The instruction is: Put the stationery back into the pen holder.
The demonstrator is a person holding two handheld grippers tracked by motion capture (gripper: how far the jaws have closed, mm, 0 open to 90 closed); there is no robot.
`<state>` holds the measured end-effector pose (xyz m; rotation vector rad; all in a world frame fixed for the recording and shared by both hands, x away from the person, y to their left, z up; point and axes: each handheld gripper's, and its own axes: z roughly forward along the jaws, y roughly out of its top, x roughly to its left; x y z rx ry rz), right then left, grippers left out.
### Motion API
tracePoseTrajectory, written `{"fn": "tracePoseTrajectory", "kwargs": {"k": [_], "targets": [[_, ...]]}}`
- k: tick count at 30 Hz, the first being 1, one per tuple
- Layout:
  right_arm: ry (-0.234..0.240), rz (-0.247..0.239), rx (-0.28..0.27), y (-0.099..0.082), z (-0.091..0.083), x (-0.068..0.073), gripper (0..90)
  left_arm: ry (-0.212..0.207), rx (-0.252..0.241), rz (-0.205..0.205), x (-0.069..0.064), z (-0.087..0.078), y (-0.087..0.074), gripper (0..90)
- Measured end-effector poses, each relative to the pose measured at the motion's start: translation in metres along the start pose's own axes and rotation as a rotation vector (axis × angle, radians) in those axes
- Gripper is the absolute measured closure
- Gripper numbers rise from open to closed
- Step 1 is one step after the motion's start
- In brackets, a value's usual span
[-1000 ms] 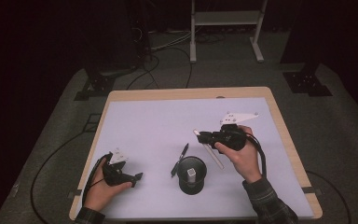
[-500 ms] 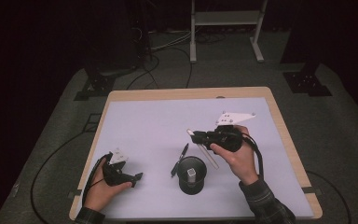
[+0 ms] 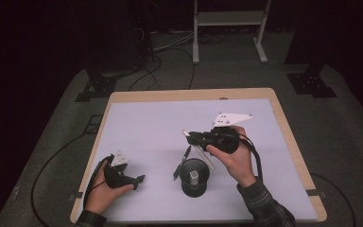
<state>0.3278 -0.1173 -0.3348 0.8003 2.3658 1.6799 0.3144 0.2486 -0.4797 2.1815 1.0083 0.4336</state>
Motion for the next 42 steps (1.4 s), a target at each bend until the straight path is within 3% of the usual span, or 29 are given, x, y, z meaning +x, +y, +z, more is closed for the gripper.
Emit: {"fn": "tracePoseTrajectory", "kwargs": {"k": [24, 42], "targets": [[0.036, -0.04, 0.019, -0.003, 0.027, 0.005, 78.1, -0.001, 0.0, -0.001, 0.0, 0.0, 0.0, 0.0], [0.032, -0.056, 0.04, -0.01, 0.029, 0.002, 78.1, -0.001, 0.001, -0.001, 0.0, 0.0, 0.0, 0.0]]}}
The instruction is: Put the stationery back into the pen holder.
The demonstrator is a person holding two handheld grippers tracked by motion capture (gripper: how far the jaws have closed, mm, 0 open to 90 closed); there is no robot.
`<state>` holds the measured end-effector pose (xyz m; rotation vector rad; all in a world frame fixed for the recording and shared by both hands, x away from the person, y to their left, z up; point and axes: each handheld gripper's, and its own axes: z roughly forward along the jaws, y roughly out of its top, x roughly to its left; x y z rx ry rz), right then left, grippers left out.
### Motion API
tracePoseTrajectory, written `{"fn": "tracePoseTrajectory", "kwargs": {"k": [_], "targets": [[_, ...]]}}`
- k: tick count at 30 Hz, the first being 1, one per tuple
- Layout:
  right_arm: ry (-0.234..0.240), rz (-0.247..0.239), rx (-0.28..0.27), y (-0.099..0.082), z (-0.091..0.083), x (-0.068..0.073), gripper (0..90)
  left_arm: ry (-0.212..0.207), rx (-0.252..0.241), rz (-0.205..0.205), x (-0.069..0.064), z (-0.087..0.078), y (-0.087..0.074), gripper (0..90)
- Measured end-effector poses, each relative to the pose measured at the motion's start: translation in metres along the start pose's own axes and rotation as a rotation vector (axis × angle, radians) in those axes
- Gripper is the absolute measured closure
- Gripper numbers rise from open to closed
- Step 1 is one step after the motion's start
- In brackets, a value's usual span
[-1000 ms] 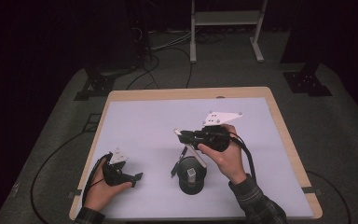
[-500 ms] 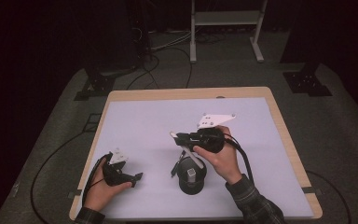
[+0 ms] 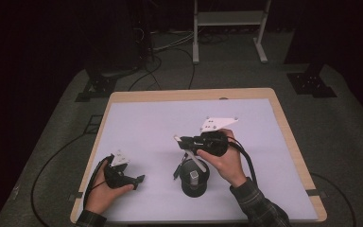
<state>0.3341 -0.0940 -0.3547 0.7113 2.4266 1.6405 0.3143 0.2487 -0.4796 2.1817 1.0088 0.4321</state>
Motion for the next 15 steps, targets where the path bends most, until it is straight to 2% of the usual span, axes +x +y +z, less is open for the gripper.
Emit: {"fn": "tracePoseTrajectory", "kwargs": {"k": [15], "targets": [[0.005, 0.003, 0.01, -0.0082, -0.0011, -0.0009, 78.0, 0.0, 0.0, -0.001, -0.0001, 0.0, 0.0, 0.0]]}}
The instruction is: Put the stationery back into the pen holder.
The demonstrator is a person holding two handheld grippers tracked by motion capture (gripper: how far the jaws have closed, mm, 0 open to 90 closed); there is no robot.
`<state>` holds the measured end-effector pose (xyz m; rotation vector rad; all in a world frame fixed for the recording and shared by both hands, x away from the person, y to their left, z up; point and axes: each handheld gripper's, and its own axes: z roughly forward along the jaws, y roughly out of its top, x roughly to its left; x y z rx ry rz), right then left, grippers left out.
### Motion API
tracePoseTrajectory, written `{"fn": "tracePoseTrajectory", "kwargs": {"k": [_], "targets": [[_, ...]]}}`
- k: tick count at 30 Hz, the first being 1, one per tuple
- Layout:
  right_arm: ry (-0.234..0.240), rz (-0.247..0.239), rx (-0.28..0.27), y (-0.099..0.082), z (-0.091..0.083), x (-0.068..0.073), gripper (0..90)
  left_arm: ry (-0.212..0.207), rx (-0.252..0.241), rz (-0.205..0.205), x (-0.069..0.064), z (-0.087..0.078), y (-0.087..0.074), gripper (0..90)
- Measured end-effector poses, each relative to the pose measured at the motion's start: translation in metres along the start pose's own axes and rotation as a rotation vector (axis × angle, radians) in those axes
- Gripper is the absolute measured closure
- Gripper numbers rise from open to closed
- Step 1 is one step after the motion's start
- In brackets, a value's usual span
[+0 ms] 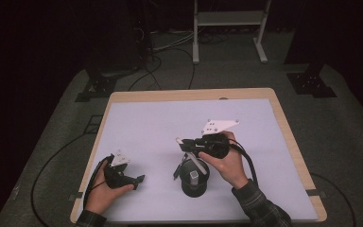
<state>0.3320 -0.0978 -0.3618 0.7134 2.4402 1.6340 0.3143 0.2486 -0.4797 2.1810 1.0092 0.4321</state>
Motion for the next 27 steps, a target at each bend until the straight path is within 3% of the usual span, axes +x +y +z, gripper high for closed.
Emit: {"fn": "tracePoseTrajectory", "kwargs": {"k": [12, 27], "targets": [[0.01, -0.007, -0.007, -0.004, 0.002, 0.002, 78.0, 0.0, 0.0, 0.001, 0.0, 0.0, 0.0, 0.0], [0.014, -0.011, 0.042, -0.018, 0.007, 0.002, 78.0, 0.0, 0.0, 0.0, 0.0, 0.0, 0.0, 0.0]]}}
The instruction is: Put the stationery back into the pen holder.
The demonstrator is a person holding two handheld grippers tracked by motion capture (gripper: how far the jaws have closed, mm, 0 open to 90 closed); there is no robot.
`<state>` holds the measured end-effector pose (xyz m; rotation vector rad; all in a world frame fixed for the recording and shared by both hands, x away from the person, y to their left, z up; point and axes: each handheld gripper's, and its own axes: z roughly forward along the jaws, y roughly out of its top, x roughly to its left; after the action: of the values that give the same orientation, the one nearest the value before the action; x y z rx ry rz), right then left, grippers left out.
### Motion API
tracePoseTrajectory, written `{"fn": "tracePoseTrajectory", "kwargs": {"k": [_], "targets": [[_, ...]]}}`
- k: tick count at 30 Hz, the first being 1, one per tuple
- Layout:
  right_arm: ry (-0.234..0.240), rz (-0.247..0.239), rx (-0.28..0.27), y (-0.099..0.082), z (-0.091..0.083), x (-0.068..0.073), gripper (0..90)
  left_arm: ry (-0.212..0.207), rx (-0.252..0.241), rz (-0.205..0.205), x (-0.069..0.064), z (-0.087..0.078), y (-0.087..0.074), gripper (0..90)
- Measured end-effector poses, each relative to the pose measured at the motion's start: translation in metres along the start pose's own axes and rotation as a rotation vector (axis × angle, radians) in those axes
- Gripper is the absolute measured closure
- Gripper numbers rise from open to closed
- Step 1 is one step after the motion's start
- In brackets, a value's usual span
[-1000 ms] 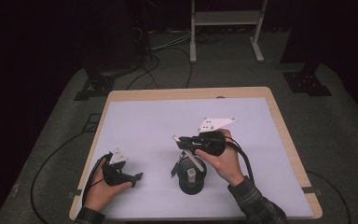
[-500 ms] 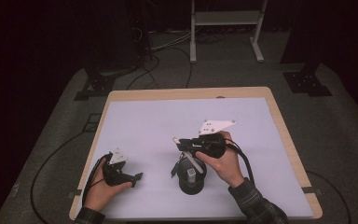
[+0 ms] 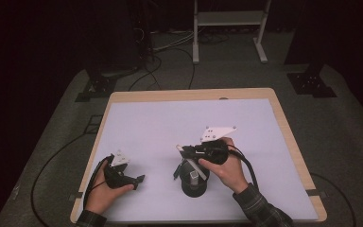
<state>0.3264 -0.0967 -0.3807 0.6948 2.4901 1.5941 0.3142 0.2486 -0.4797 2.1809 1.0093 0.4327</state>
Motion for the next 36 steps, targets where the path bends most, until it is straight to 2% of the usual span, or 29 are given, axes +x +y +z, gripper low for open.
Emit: {"fn": "tracePoseTrajectory", "kwargs": {"k": [11, 23, 36], "targets": [[0.003, -0.005, 0.019, -0.007, 0.004, 0.002, 77.9, 0.001, -0.003, -0.001, 0.0, 0.0, 0.0, 0.0], [0.004, -0.008, 0.066, -0.014, 0.005, 0.004, 77.6, 0.001, -0.003, -0.001, 0.0, 0.0, 0.0, 0.0], [-0.002, -0.017, 0.074, -0.017, 0.0, 0.005, 75.8, 0.001, -0.003, 0.0, 0.0, 0.0, 0.0, 0.0]]}}
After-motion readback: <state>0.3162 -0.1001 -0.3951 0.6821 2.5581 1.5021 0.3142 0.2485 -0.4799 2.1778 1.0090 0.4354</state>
